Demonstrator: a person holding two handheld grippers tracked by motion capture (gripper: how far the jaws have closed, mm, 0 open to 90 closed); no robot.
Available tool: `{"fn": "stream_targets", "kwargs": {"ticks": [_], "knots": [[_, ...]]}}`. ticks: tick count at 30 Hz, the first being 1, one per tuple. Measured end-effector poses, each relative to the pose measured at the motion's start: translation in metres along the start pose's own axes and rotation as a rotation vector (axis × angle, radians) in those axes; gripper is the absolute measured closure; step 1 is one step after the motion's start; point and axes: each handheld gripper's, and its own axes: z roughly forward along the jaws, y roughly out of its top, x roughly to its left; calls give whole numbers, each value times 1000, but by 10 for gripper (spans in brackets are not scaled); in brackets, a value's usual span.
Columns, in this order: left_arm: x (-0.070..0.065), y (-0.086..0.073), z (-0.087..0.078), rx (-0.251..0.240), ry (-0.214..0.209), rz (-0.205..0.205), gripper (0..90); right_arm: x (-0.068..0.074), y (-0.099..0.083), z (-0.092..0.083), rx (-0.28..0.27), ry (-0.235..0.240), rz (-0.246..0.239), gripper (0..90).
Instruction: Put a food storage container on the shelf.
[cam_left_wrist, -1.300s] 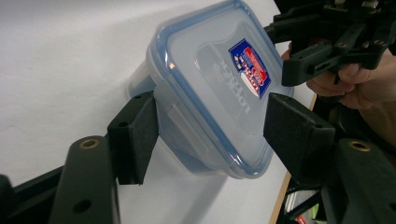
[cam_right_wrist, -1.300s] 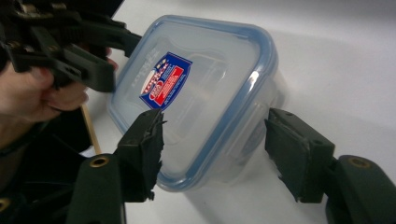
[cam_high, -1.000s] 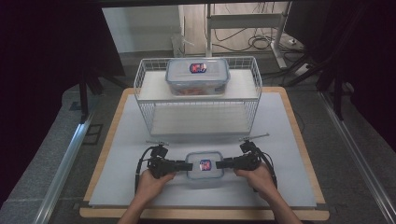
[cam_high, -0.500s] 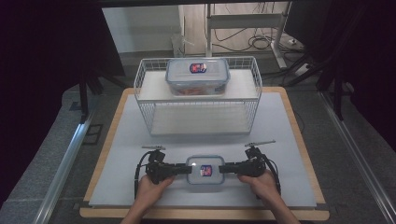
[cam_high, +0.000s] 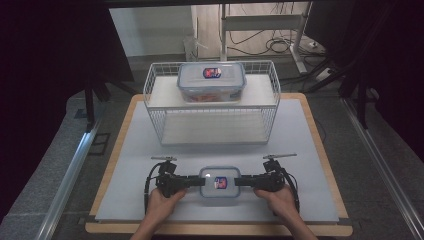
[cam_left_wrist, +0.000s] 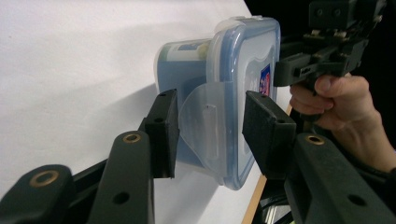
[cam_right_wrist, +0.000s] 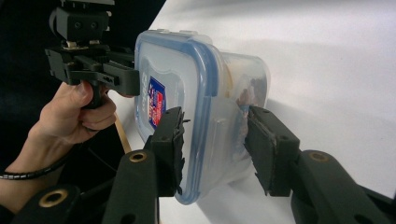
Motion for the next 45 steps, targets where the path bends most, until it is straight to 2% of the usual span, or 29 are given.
{"fn": "stream_targets", "kwargs": {"ticks": [4,10,15,17,18,19,20,21,22,23,24,25,26,27,29,30,32,36,41,45], "knots": [[-12,14,-12,-28,3,39,571,11,7,-6,-40,5,-33,573],[-37,43,-32,-62,33,109,570,32,34,-15,-78,21,-84,574],[-59,73,-51,-92,54,176,569,53,65,-27,-110,29,-132,574],[-65,86,-58,-104,51,192,568,61,78,-31,-128,28,-155,574],[-65,86,-58,-104,51,192,569,61,78,-31,-128,28,-155,574],[-69,93,-62,-112,48,197,569,65,85,-33,-133,25,-165,574],[-75,104,-68,-121,50,212,569,75,101,-38,-146,19,-182,574],[-80,112,-72,-127,50,225,569,78,106,-40,-151,19,-187,574],[-83,117,-74,-130,51,233,569,83,115,-44,-163,21,-193,574],[-83,117,-74,-130,51,233,569,83,115,-44,-163,21,-193,574],[-91,131,-80,-143,56,248,569,90,130,-49,-179,22,-199,575],[-96,141,-84,-148,59,258,569,93,136,-51,-188,23,-203,574],[-96,141,-84,-148,59,258,569,93,136,-51,-188,23,-203,574],[-102,156,-91,-157,58,263,569,102,152,-57,-204,21,-213,575],[-104,162,-93,-162,57,265,569,108,165,-60,-217,18,-222,574],[-108,176,-98,-170,53,266,569,108,165,-60,-217,18,-222,574],[-112,193,-103,-182,51,264,568,119,189,-67,-236,8,-232,573],[-116,224,-112,-191,44,253,567,126,217,-72,-249,4,-227,574],[-107,256,-113,-216,22,221,566,128,248,-73,-263,-8,-205,573],[-92,268,-105,-226,1,179,565,119,264,-70,-257,-25,-173,573]]}}
